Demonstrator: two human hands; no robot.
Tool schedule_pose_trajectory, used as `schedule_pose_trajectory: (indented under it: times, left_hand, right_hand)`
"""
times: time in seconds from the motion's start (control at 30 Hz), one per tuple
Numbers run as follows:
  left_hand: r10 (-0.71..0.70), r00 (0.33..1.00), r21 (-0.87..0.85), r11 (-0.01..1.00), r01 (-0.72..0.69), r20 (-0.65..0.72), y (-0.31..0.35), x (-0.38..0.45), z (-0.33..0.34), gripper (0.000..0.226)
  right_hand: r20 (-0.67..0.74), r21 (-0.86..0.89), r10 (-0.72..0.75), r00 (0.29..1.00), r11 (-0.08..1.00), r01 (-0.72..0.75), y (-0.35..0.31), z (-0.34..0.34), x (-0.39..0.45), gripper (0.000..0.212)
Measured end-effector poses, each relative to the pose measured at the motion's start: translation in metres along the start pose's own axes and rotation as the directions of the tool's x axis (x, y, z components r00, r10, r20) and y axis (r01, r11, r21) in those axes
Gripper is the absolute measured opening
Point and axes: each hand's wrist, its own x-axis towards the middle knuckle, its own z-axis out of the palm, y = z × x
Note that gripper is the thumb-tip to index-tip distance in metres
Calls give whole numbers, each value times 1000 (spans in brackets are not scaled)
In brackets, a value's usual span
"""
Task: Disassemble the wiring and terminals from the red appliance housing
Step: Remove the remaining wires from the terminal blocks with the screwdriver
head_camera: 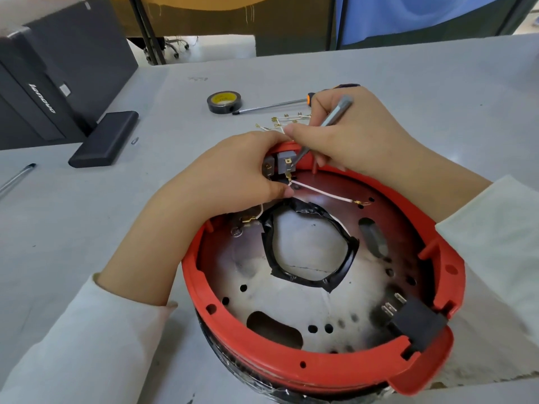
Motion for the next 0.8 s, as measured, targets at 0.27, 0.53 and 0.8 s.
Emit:
schedule_pose_trajectory:
  times: [0.27,0.53,0.8]
  left_hand:
    - [0,1000,29,1000,0,4,0,1,-1,62]
    - [-23,1000,4,1000,23,10,2,0,-2,61]
    - [-46,999,17,999,45,7,3,0,-2,55]
  right_hand:
    - [40,11,-18,999,1000,18,3,1,-2,32]
    - [28,22,-8,1000,1000,8,-2,1,-4,40]
    - [3,-15,-25,1000,1000,25,-3,1,-5,36]
